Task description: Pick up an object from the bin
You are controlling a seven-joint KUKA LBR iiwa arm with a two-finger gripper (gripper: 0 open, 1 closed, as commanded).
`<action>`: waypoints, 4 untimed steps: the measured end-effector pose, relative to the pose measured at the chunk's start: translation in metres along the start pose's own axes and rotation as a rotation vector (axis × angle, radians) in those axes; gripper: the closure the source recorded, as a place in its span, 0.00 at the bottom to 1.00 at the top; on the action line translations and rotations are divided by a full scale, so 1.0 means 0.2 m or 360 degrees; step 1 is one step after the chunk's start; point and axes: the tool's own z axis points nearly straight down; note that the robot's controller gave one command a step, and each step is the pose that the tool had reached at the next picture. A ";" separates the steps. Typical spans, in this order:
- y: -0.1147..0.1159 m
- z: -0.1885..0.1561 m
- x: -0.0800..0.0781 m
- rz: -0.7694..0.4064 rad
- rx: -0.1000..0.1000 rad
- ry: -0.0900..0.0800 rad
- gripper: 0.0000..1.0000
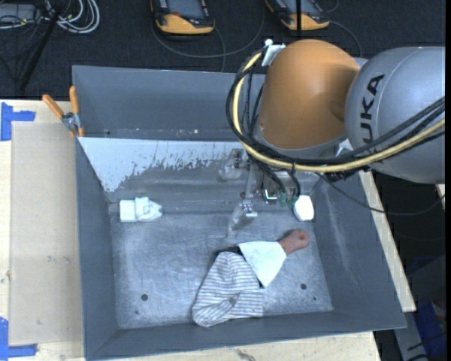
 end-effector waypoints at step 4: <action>-0.28 0.82 0.09 -0.0664 -0.0003 0.0005 1.00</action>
Offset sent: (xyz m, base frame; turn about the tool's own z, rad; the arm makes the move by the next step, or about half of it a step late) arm -0.0343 -0.0217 -0.1276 -0.2332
